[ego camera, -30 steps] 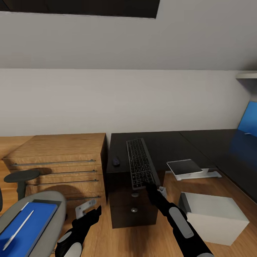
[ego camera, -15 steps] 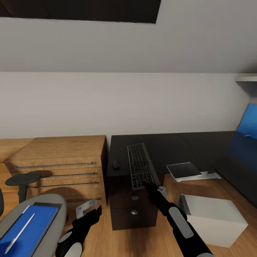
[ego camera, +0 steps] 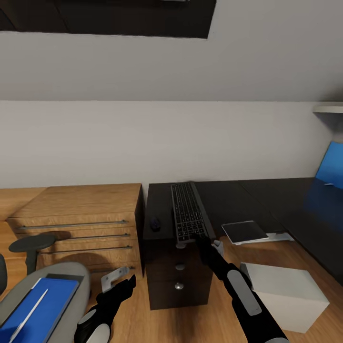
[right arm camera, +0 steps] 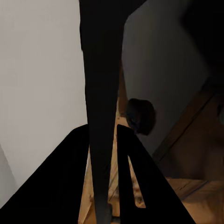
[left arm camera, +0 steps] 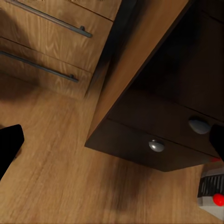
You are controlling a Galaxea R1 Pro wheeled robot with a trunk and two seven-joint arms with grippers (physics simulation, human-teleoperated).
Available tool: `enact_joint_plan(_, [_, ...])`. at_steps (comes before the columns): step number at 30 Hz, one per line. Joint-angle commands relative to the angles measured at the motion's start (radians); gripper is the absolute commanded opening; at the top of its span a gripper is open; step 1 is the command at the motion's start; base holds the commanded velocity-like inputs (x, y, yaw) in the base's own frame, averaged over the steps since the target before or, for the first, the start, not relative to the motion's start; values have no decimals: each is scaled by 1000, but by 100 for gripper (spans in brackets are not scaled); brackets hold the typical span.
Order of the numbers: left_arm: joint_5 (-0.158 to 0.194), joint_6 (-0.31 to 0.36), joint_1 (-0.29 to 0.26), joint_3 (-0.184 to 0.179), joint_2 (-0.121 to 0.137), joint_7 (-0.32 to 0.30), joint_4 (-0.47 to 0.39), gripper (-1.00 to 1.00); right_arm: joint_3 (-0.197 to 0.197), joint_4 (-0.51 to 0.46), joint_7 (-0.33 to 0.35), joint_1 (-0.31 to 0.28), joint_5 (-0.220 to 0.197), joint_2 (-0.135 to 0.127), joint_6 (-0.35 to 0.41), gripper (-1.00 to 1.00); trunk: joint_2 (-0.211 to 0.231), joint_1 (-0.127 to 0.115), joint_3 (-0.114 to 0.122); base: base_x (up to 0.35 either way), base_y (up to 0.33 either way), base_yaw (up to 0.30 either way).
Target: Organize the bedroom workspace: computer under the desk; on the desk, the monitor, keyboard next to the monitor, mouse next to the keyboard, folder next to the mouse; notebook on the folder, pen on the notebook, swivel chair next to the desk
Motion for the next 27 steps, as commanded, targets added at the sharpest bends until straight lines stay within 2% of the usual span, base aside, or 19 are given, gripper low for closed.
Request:
enact_joint_plan(1, [4,3,-1,-1,1,7,-1,100,-1,-14,2,4,-4,1,4,-100,7,-4,2,0,0,0])
enact_joint_plan(5, [0,3,-1,-2,2,7,-1,100,-1,-101,-6,41,-9,1,6,-100,35,-19,15,0,0,0])
enact_joint_plan(10, [-1,3,-1,-2,2,7,-1,100,-2,-233,-64,103,-21,1,10,-100,70,-38,30,0,0,0])
enact_joint_plan(16, [0,2,-1,-2,0,7,5,100,-2,-406,-173,185,-85,0,10,-100,112,-61,49,0,0,0])
enact_joint_plan(19, [-1,1,-1,-2,0,7,7,100,-1,-437,-195,204,-89,-4,17,-100,133,-73,59,0,0,0])
enact_joint_plan(27, [2,2,-1,-2,-1,7,7,100,-2,-457,-195,214,-94,-20,32,-100,189,-104,84,0,0,0])
